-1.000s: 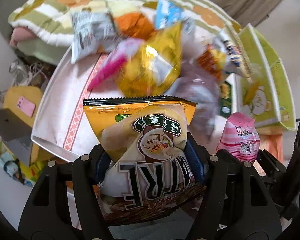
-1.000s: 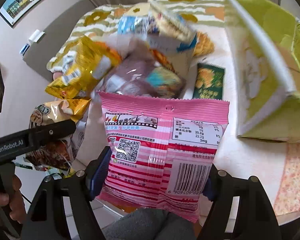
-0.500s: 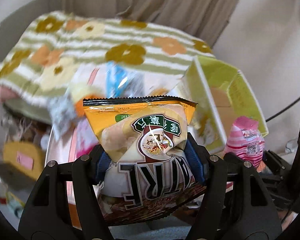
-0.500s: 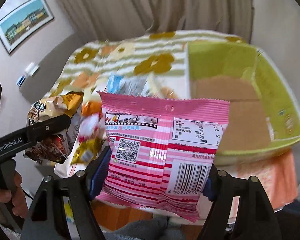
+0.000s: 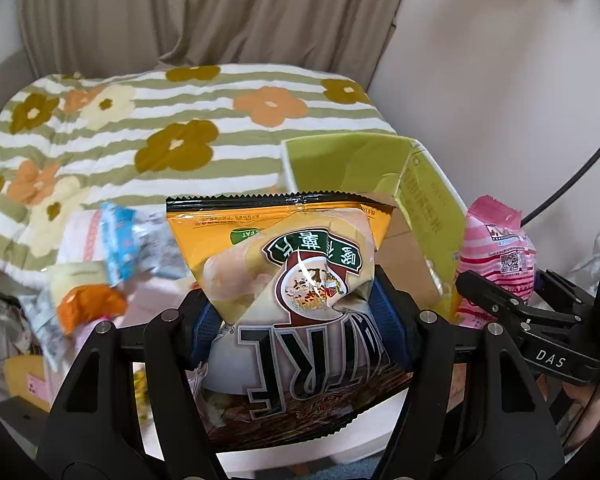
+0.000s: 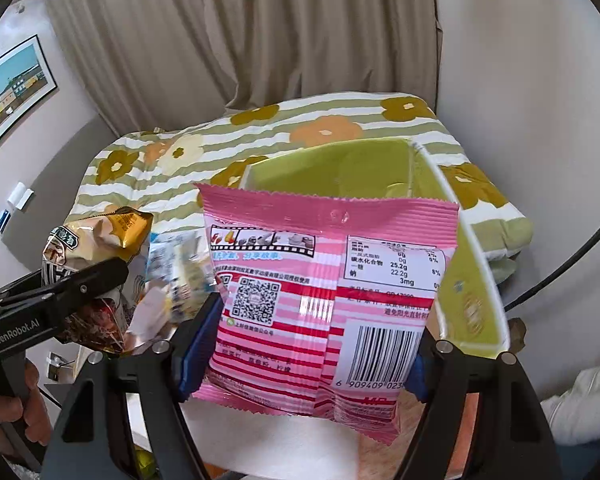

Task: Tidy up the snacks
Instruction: 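Carry both bags into the yellow-green box and open both tools to release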

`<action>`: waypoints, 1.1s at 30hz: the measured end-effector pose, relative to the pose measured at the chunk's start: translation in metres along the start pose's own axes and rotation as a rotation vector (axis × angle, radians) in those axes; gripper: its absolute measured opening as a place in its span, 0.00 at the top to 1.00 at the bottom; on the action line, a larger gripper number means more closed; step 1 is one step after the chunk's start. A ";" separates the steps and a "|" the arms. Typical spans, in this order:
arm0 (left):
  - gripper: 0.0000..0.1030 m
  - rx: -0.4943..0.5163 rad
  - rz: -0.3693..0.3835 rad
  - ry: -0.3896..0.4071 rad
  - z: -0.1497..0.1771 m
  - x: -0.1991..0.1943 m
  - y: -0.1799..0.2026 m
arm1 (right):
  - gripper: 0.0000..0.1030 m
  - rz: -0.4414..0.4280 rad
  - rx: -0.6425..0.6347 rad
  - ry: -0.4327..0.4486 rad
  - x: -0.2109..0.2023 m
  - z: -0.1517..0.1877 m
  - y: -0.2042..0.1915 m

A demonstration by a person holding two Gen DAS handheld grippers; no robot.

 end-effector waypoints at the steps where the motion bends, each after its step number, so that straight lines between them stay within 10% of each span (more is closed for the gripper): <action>1: 0.38 0.000 -0.004 -0.003 -0.002 0.007 0.007 | 0.29 -0.005 0.000 -0.003 0.003 -0.004 0.007; 12: 0.37 -0.004 -0.071 -0.106 -0.005 0.095 0.058 | 0.29 -0.039 -0.028 -0.062 0.025 -0.019 0.064; 16: 0.10 0.027 -0.093 -0.131 -0.002 0.116 0.064 | 0.29 -0.055 -0.023 -0.079 0.035 -0.021 0.075; 33: 0.02 -0.030 -0.114 -0.106 -0.003 0.086 0.038 | 0.29 -0.071 -0.116 -0.160 0.054 -0.014 0.070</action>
Point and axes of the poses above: each gripper's, at about its wrist camera, not at the fingertips, and x roughly the way its jaws point, y to its right, z to its underside, the point moved 7 cm from there along x, roughly the way its jaws point, and after that the axes turned 4 degrees about -x, right-handed, at the moved point
